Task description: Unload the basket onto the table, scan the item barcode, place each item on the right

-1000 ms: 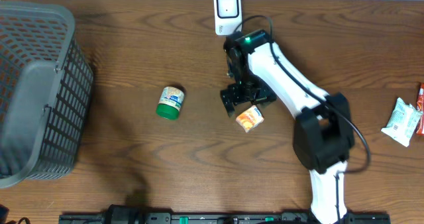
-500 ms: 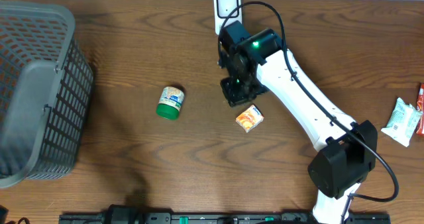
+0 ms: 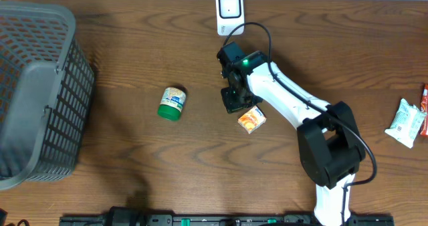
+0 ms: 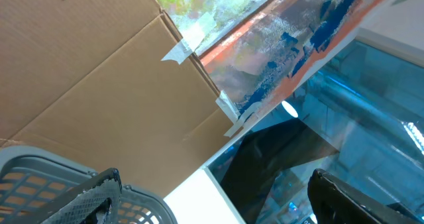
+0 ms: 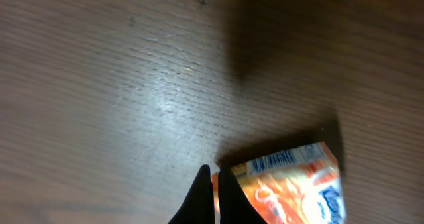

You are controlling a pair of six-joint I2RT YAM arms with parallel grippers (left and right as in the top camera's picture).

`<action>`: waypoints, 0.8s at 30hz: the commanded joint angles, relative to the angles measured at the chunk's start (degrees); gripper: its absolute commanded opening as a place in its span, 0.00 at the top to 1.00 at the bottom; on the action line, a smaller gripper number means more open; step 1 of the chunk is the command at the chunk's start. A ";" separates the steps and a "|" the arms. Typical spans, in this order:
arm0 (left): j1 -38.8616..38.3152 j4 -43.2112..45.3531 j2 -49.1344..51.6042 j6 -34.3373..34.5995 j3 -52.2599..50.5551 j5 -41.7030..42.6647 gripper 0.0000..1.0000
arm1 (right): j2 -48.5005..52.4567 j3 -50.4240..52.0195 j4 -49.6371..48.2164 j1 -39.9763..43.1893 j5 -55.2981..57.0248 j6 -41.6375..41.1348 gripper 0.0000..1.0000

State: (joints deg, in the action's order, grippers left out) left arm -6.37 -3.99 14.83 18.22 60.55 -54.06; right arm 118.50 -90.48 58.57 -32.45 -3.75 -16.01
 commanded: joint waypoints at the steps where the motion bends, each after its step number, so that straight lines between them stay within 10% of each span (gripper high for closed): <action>1: 0.35 0.46 -0.11 0.11 -0.44 0.52 0.10 | 1.55 0.59 -0.52 0.09 0.66 -1.11 0.99; 13: 0.35 0.46 -0.17 0.11 -0.44 0.52 0.10 | 3.32 2.64 10.88 -0.94 -5.75 4.15 0.99; 24: 0.35 0.46 -0.17 0.11 -0.44 0.52 0.10 | 3.32 2.58 25.11 -1.51 24.28 -9.25 0.99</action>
State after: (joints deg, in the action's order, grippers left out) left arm -6.37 -3.97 14.83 18.22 60.55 -54.06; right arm 121.51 -87.99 84.12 -33.93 11.05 -20.43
